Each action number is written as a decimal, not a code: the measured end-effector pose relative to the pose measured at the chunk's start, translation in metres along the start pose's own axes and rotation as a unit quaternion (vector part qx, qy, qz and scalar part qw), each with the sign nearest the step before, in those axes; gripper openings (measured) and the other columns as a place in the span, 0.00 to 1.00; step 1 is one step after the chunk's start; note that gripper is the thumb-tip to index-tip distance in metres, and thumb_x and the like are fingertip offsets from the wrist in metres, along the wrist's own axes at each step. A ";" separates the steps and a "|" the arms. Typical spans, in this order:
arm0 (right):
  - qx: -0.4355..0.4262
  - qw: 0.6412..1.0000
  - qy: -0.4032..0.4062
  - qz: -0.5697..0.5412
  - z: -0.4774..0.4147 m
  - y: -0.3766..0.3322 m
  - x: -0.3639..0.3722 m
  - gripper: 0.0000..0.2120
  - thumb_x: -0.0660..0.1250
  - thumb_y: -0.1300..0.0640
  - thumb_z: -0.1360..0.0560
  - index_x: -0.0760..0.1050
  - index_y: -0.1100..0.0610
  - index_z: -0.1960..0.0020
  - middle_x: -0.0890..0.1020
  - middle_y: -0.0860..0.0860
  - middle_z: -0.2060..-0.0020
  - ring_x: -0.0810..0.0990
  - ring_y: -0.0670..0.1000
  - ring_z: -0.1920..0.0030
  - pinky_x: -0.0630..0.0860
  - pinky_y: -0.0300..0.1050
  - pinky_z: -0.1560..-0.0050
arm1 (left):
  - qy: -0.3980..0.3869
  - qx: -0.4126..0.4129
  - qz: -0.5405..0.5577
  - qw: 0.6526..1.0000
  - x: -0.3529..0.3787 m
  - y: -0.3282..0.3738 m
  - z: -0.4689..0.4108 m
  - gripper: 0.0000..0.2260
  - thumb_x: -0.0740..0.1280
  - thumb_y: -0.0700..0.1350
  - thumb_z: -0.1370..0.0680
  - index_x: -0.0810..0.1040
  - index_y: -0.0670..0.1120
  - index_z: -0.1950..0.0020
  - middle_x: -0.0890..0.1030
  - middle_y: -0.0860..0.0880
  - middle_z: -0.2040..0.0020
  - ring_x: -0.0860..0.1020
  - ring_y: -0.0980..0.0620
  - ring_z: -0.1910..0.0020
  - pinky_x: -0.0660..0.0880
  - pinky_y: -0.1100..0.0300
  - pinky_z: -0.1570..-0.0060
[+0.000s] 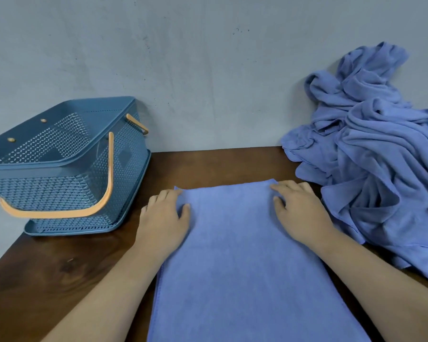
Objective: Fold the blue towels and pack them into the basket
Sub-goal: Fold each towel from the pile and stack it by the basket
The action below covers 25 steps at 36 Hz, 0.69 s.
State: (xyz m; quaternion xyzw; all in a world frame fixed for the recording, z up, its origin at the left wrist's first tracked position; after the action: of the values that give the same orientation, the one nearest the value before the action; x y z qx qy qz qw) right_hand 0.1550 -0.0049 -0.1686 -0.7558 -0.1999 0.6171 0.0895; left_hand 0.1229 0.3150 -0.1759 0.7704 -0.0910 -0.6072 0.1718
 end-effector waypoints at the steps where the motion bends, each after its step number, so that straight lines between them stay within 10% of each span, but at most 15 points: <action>1: 0.000 1.000 0.003 0.008 0.001 0.001 0.001 0.19 0.61 0.56 0.15 0.75 0.53 0.25 0.77 0.46 0.29 0.72 0.55 0.36 0.76 0.53 0.38 | 0.004 0.004 -0.002 1.000 0.001 -0.001 0.000 0.20 0.62 0.56 0.16 0.73 0.53 0.24 0.75 0.53 0.27 0.72 0.46 0.30 0.68 0.46 0.32; 25: -0.010 0.994 0.049 0.097 0.009 -0.005 -0.022 0.27 0.62 0.64 0.19 0.72 0.43 0.24 0.71 0.43 0.23 0.70 0.53 0.29 0.68 0.53 0.34 | 0.015 -0.013 0.036 0.999 -0.023 -0.005 0.000 0.22 0.56 0.55 0.12 0.70 0.51 0.19 0.69 0.52 0.19 0.63 0.47 0.19 0.62 0.42 0.23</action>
State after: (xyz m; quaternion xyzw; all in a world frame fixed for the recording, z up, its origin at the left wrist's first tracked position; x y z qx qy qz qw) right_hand 0.1420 -0.0105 -0.1492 -0.8019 -0.1272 0.5829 0.0312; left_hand 0.1174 0.3277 -0.1573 0.7735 -0.1084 -0.5898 0.2052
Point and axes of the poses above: each hand's wrist, its own z-axis away from the middle knuckle, its own x-axis out of the palm, y = z × x, the point moved 7 cm from there along -z, towards the middle knuckle
